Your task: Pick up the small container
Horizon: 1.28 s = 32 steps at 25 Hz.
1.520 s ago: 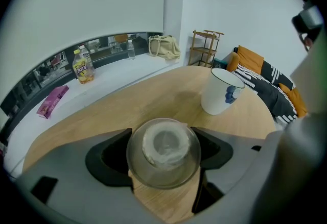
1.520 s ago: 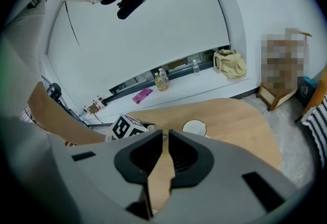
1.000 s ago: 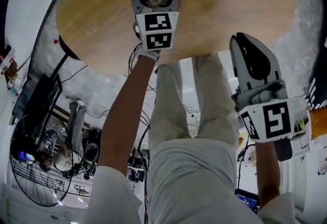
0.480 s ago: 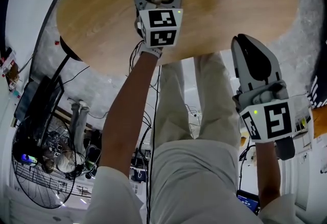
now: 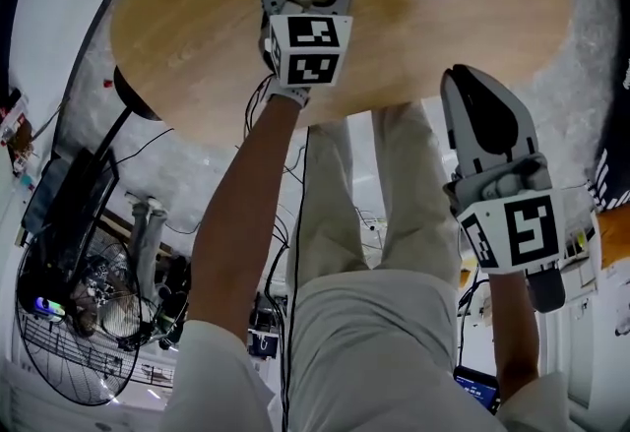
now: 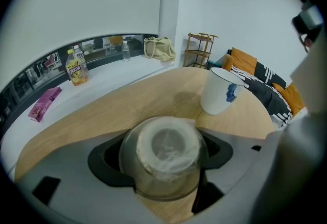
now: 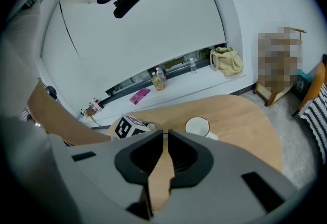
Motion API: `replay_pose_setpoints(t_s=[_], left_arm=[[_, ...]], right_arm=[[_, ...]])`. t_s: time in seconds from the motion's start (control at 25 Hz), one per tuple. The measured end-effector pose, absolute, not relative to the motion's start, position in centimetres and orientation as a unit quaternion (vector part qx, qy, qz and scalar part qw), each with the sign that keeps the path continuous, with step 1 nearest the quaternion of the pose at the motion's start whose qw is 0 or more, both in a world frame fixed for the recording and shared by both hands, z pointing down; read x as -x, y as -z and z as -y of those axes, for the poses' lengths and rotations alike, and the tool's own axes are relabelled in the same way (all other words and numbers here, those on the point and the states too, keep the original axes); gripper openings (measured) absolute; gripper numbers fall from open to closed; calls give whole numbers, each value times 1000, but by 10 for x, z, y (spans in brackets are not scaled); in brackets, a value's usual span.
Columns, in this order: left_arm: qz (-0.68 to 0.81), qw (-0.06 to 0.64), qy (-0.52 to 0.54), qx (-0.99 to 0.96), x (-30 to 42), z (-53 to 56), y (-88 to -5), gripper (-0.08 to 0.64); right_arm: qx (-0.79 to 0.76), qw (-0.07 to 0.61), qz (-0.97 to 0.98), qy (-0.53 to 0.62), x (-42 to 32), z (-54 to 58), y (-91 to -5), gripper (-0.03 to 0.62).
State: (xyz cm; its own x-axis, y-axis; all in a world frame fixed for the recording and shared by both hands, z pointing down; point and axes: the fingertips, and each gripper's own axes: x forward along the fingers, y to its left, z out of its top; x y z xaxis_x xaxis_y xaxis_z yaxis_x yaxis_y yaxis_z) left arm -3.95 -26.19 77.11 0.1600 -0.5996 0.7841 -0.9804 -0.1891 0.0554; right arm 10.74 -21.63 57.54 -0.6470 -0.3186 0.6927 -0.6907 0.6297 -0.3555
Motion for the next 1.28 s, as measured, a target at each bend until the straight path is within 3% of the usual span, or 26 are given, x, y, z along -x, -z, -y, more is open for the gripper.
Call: replay_pose_setpoints(t_s=[1.28], left_arm=[[556,254,-274,-743,59,147,-604,341]], right_arm=[[-292,257,893,-227,-43,128,-464,37]])
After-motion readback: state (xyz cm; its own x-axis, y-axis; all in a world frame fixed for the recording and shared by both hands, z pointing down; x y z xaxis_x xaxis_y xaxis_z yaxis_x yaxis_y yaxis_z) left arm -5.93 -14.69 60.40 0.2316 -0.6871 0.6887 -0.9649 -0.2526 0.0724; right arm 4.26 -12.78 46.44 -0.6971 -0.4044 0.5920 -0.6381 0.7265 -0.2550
